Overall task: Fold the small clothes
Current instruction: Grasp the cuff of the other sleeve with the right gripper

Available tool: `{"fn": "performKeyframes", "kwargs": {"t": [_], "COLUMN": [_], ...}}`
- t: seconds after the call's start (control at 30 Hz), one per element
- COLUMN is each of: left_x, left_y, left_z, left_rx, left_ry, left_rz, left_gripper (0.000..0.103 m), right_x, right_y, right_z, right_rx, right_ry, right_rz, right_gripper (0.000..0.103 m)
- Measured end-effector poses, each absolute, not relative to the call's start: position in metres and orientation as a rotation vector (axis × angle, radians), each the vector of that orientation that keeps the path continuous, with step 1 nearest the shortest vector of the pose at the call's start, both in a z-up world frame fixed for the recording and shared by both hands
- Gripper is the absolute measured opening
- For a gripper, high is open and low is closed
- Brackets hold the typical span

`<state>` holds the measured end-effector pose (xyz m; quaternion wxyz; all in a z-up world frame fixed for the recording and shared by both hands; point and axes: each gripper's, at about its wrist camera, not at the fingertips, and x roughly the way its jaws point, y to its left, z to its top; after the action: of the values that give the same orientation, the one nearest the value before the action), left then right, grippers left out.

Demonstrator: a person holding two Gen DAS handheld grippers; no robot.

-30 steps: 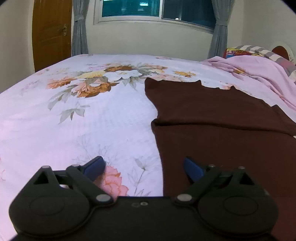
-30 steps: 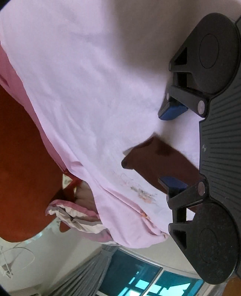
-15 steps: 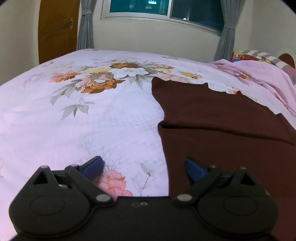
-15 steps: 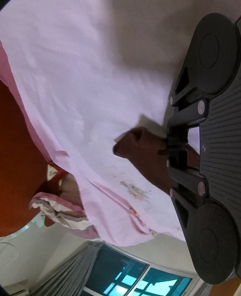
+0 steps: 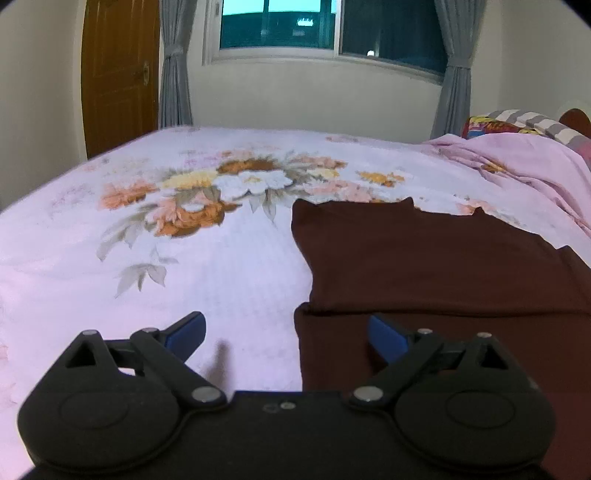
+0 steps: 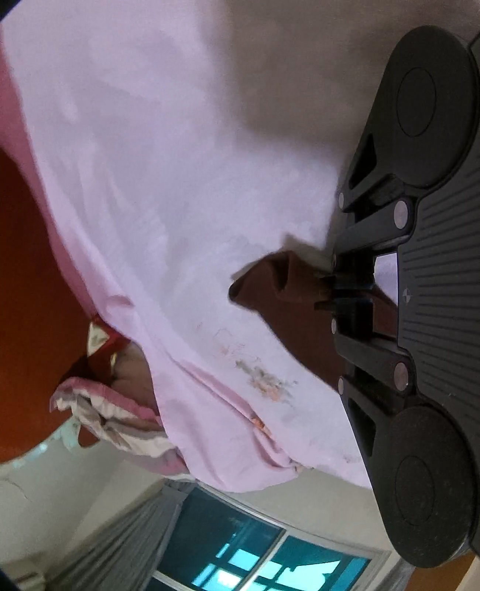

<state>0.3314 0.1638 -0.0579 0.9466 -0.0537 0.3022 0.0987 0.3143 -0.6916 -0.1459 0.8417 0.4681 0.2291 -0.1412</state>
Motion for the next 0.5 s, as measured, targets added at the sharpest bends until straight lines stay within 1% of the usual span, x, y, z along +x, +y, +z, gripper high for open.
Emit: {"fn": "performKeyframes", "kwargs": {"t": [0.13, 0.3, 0.4, 0.5], "left_x": [0.335, 0.334, 0.325, 0.315], "left_y": [0.177, 0.203, 0.225, 0.250], "left_z": [-0.064, -0.071, -0.072, -0.071], "left_rx": [-0.144, -0.174, -0.192, -0.189], "left_ry": [0.634, 0.666, 0.665, 0.693], "left_rz": [0.218, 0.228, 0.235, 0.250], "left_gripper": [0.095, 0.095, 0.095, 0.096], "right_x": [0.322, 0.354, 0.382, 0.409], "right_y": [-0.681, -0.644, -0.599, -0.530], "right_z": [-0.128, -0.086, -0.050, -0.009], "right_rx": [0.916, 0.800, 0.735, 0.663], "right_ry": [0.477, 0.473, 0.445, 0.404], "right_rz": [-0.301, -0.258, -0.191, -0.074], "right_gripper": [0.003, 0.003, 0.003, 0.003]}}
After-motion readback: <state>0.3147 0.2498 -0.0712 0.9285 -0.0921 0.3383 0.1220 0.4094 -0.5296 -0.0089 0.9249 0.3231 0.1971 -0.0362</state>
